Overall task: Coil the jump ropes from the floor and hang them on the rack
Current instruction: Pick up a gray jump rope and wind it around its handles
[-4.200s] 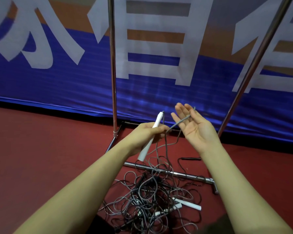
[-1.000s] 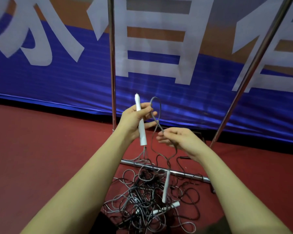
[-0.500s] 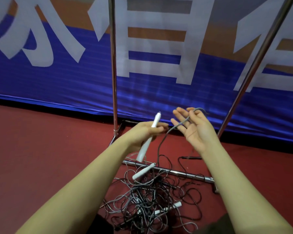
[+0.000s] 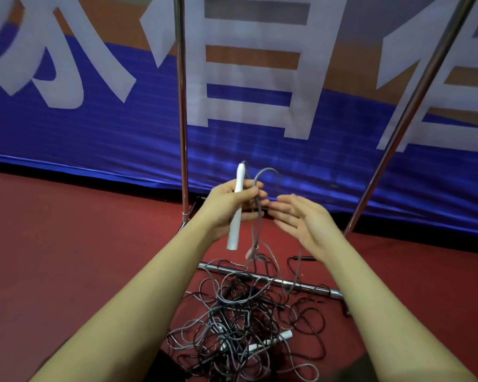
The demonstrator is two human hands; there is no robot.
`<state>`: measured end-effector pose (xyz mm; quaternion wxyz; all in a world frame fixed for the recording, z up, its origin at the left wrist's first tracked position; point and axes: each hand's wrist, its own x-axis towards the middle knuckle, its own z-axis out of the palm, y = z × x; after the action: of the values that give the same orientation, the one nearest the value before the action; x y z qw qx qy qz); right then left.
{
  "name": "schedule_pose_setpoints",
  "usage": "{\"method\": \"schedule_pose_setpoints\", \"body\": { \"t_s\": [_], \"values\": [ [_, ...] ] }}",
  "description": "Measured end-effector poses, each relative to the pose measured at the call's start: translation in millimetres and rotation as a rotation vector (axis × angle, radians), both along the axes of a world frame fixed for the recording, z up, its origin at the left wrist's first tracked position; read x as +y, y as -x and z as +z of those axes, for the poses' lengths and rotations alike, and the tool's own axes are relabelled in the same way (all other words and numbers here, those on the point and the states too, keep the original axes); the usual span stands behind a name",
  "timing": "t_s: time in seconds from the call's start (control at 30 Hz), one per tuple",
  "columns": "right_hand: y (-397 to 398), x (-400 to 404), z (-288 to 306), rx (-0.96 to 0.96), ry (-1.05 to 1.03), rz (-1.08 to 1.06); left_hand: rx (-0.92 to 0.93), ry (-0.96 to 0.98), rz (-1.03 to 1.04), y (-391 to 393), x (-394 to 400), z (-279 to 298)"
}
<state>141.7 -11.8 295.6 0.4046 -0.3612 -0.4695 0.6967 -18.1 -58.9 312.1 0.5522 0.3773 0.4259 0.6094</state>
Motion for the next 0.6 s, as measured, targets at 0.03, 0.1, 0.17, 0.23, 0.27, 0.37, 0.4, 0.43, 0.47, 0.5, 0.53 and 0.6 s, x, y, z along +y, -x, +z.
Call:
{"method": "schedule_pose_setpoints", "body": {
  "t_s": [0.03, 0.1, 0.17, 0.23, 0.27, 0.37, 0.4, 0.43, 0.47, 0.5, 0.53, 0.6],
  "values": [
    [3, -3, -1, -0.084, -0.051, 0.027, -0.035, -0.011, 0.016, 2, 1, 2],
    [8, -8, -4, -0.228, -0.145, 0.107, -0.095, -0.029, 0.045, 7, 2, 6],
    [13, -14, -7, -0.326, -0.204, 0.202, -0.142, -0.041, 0.074, 12, 3, 8],
    [17, -17, -8, -0.349, -0.236, 0.256, -0.154, -0.039, 0.117, 15, 2, 9],
    [19, -19, -8, -0.332, -0.24, 0.265, -0.156, -0.036, 0.138, 15, 2, 8],
    [21, -22, -5, -0.251, -0.212, 0.268, -0.153, -0.029, 0.166, 15, 3, 7],
    [21, -23, -3, -0.239, -0.205, 0.258, -0.132, -0.02, 0.165, 15, 4, 8],
    [20, -23, 0, -0.232, -0.201, 0.238, -0.1, -0.004, 0.164, 16, 4, 7],
    [19, -23, 3, -0.216, -0.197, 0.206, -0.062, 0.022, 0.161, 16, 5, 7],
    [18, -22, 6, -0.178, -0.186, 0.166, -0.018, 0.055, 0.159, 17, 5, 5],
    [16, -20, 9, -0.113, -0.162, 0.122, 0.03, 0.091, 0.156, 17, 5, 3],
    [13, -17, 14, 0.075, -0.07, 0.033, 0.131, 0.155, 0.125, 13, 3, -2]
  ]
}}
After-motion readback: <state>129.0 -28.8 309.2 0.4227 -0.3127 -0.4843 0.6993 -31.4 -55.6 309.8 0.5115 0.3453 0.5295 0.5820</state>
